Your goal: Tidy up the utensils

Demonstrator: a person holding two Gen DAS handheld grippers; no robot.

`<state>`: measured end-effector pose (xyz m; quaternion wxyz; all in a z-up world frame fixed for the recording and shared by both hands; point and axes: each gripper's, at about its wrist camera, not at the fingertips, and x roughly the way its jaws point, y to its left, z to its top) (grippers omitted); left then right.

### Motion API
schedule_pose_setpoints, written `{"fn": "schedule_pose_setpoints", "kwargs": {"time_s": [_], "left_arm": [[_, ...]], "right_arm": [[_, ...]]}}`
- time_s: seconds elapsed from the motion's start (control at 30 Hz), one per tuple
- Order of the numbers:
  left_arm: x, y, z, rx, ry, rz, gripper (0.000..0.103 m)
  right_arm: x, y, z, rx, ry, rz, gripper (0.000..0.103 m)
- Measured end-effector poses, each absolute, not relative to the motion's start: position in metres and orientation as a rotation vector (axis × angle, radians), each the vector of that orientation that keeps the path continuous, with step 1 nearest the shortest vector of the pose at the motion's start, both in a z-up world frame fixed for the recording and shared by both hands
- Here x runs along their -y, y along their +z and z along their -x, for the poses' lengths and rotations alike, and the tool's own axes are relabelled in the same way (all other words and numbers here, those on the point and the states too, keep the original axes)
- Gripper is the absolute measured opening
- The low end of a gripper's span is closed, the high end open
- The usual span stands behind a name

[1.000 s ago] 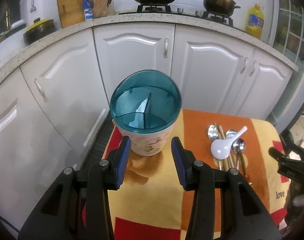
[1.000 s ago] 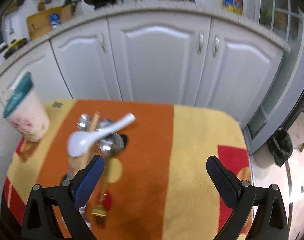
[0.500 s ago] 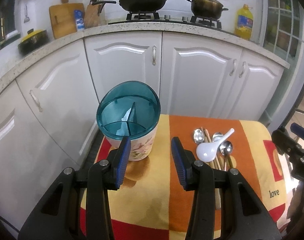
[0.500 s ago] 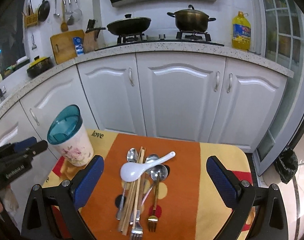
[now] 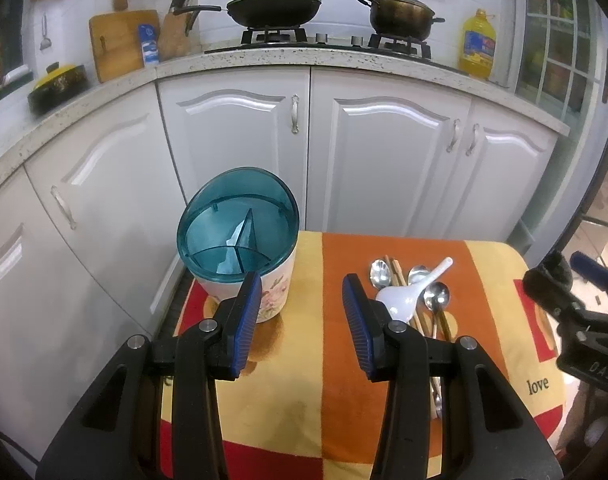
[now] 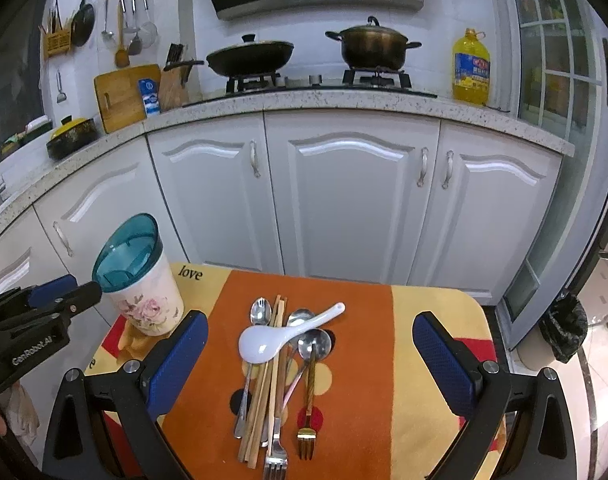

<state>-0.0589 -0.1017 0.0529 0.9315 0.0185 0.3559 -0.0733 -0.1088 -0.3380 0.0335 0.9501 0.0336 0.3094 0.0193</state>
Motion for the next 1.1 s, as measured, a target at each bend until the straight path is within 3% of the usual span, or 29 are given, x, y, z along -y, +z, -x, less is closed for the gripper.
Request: {"fn": "schedule_pose_setpoints", "kwargs": {"time_s": [1.1], "left_arm": [[0.112, 0.043, 0.052, -0.77, -0.19, -0.036, 0.041]], "right_arm": [[0.347, 0.03, 0.096, -0.668, -0.021, -0.03, 0.102]]}}
